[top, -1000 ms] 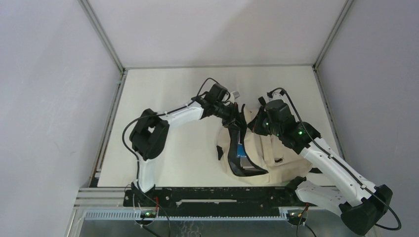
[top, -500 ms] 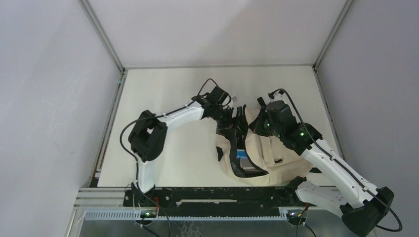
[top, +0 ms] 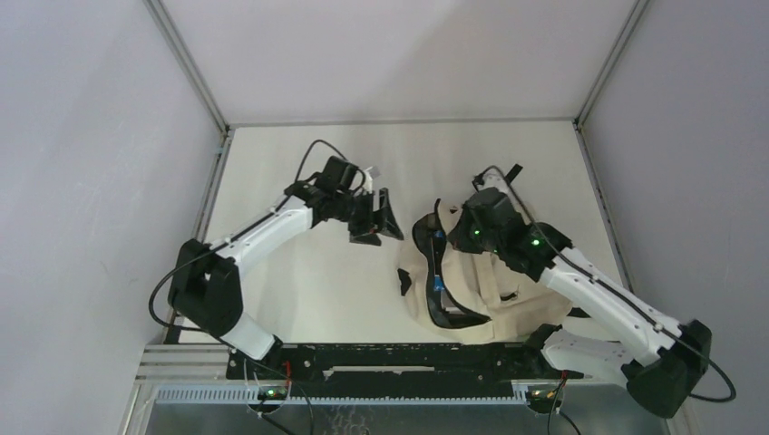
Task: Pack the student bag
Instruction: Place the book in the student bag, then adjust the student bag at the center of the board.
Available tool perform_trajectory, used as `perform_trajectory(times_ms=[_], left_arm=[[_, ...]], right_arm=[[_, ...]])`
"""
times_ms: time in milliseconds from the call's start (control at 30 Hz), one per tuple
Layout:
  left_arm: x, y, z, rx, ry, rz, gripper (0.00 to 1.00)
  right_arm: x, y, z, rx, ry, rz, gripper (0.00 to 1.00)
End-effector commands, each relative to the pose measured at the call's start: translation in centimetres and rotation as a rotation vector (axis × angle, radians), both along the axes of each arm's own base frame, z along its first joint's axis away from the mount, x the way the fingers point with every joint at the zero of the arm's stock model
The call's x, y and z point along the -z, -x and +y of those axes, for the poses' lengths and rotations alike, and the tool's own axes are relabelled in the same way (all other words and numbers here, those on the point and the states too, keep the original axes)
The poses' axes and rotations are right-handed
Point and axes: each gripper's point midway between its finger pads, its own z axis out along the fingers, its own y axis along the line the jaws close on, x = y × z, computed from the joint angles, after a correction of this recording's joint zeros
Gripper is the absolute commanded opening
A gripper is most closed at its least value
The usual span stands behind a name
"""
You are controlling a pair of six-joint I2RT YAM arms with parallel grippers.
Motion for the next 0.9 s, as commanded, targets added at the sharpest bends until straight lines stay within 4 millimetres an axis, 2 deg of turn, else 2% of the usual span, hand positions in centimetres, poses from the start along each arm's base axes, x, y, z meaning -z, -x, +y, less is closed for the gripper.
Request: perform_trajectory(times_ms=[0, 67, 100, 167, 233, 300, 367, 433, 467, 567, 667, 733, 800, 867], left_arm=[[-0.8, -2.1, 3.9, -0.151, 0.035, -0.059, 0.77], [-1.2, -2.9, 5.0, -0.201, 0.057, -0.069, 0.80], [-1.4, -3.2, 5.3, -0.211, 0.062, -0.077, 0.82], [-2.2, -3.4, 5.3, -0.188, 0.066, -0.101, 0.84], [-2.7, -3.5, 5.1, -0.164, 0.063, -0.114, 0.85], [-2.7, -3.8, 4.7, -0.145, 0.057, -0.118, 0.86], [-2.6, -4.3, 4.0, -0.123, 0.050, -0.116, 0.86], [-2.1, -4.6, 2.7, -0.090, 0.040, -0.107, 0.86], [-1.7, -4.9, 2.0, -0.074, 0.031, -0.101, 0.86], [0.2, -5.4, -0.2, -0.025, -0.010, -0.072, 0.86], [3.5, -5.0, -1.8, 0.013, -0.048, 0.020, 0.83], [4.8, -4.4, -2.5, 0.029, -0.047, 0.054, 0.78], [5.4, -3.9, -3.0, 0.031, -0.030, 0.071, 0.68], [5.5, -3.7, -3.3, 0.029, -0.012, 0.070, 0.51]], right_arm=[[0.1, -0.3, 4.4, -0.082, 0.019, -0.052, 0.16], [1.4, 0.2, 6.3, -0.131, 0.040, -0.026, 0.45], [1.9, 0.4, 6.7, -0.136, 0.049, -0.006, 0.52], [2.1, 0.4, 6.0, -0.107, 0.078, 0.005, 0.65], [1.1, 0.2, 3.8, -0.044, 0.100, -0.025, 0.76], [-0.5, 0.1, 0.7, 0.028, 0.093, -0.065, 0.78], [-1.3, 0.2, -2.8, 0.125, 0.088, -0.077, 0.78], [-1.0, 0.5, -6.8, 0.257, 0.086, -0.064, 0.78], [-0.3, 0.9, -9.5, 0.361, 0.091, -0.038, 0.77], [1.8, 2.8, -14.6, 0.580, 0.095, 0.034, 0.78], [3.8, 4.9, -17.8, 0.758, 0.077, 0.114, 0.80], [3.7, 5.3, -18.5, 0.813, 0.047, 0.111, 0.80], [4.2, 5.9, -19.2, 0.899, 0.027, 0.124, 0.79], [5.8, 6.1, -19.0, 0.925, 0.003, 0.172, 0.78]])
